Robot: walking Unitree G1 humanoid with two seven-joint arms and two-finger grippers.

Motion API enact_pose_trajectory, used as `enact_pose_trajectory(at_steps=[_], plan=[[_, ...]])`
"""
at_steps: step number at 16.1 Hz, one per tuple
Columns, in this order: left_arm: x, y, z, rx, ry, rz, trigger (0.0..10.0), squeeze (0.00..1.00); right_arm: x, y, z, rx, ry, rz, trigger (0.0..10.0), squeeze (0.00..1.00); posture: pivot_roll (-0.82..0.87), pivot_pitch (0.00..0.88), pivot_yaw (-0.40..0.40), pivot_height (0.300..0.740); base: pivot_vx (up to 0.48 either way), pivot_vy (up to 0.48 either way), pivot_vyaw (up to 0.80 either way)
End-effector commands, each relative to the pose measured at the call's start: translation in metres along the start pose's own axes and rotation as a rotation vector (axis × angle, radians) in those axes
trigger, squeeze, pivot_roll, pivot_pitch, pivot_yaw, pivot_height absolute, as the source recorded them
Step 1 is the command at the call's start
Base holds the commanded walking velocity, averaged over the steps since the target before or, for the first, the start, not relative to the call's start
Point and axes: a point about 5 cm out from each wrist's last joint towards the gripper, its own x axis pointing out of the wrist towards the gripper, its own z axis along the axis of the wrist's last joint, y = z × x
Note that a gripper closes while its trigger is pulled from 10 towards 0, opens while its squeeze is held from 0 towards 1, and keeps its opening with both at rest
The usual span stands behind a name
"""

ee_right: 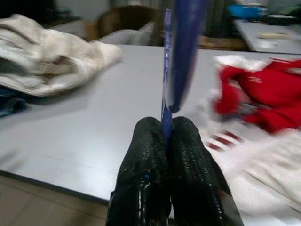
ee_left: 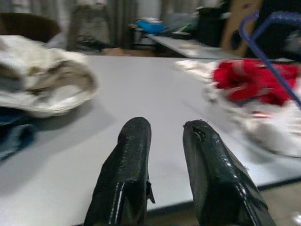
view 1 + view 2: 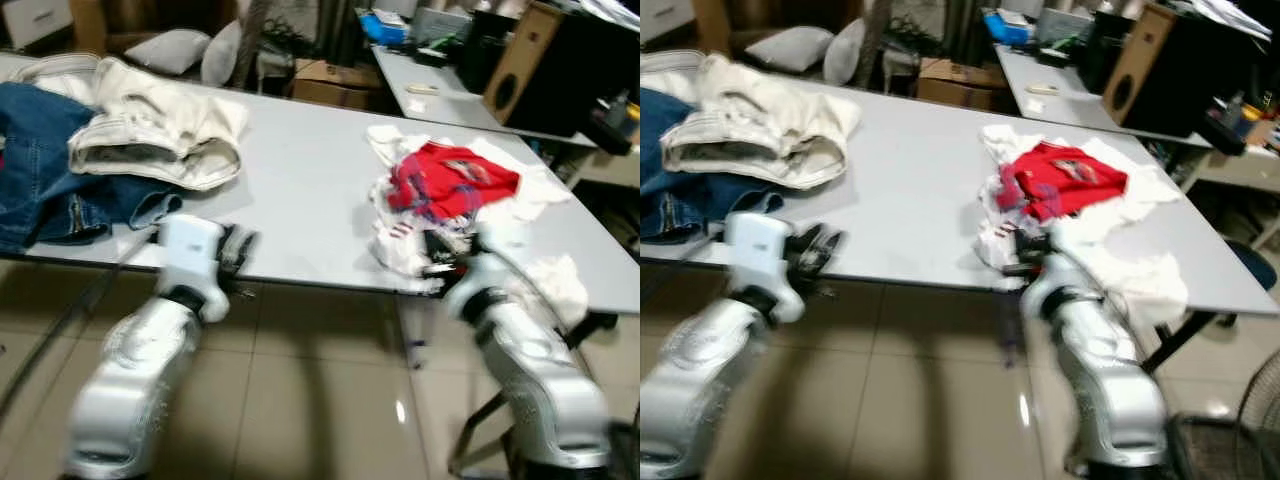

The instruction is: Hang hanger

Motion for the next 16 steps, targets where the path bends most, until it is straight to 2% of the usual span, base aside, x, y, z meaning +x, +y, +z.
enact_pose_trajectory(at_steps=[1, 12, 16], plan=[[0.0027, -0.0106, 0.0001, -0.010, -0.005, -0.043, 10.0, 0.00, -0.0047, -0.0122, 0.0039, -0.025, -0.016, -0.045, 10.0, 0.00, 0.06, 0.000, -0.142, 0.740, 0.322, 0.000, 0.00], [0.0017, -0.0091, -0.0020, 0.001, -0.004, -0.042, 10.0, 0.00, -0.0049, -0.0134, 0.0017, -0.015, -0.015, -0.057, 10.0, 0.00, 0.06, 0.000, -0.145, 0.740, 0.326, 0.000, 0.00], [0.0017, -0.0095, -0.0076, -0.013, 0.002, -0.034, 10.0, 0.00, -0.0042, -0.0141, 0.0035, -0.027, -0.015, -0.050, 10.0, 0.00, 0.03, 0.000, -0.127, 0.740, 0.330, 0.000, -0.72]])
